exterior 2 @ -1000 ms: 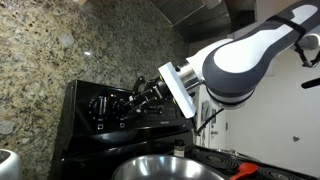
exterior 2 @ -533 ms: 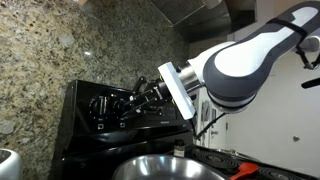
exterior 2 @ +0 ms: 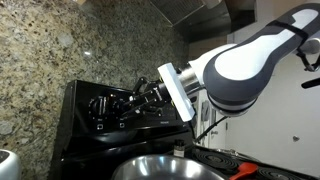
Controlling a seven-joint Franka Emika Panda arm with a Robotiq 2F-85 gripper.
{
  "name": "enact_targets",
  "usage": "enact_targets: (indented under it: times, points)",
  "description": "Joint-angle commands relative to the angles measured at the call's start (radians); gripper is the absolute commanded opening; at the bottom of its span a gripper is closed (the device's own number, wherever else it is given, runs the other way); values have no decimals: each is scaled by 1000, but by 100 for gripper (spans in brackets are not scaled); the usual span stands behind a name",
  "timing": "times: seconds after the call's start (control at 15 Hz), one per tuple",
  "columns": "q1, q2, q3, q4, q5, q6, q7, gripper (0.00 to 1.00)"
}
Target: Turn the second knob from the left
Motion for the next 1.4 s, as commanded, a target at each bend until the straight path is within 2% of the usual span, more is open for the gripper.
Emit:
enact_targets:
  times: [0.0,0.27,0.4,0.47,0.53,0.87,0.93,1.0,1.13,1.2,1.33]
  points:
    - [50,93,-8,72,32,2,13,6]
    - [49,106,2,88,53,6,36,6]
    - [72,96,-27,82,86,7,53,6]
    - [62,105,-9,88,79,10,49,6]
    - [76,100,-12,84,155,12,-12,6]
    - [99,92,-35,81,142,14,17,6]
    - [104,93,-28,86,189,14,-38,6]
    - [122,84,-51,84,212,10,-43,6]
    - [124,84,-43,87,243,6,-59,6]
    - [122,85,-36,88,247,3,-64,47]
    - [145,92,-52,102,284,-9,-76,55]
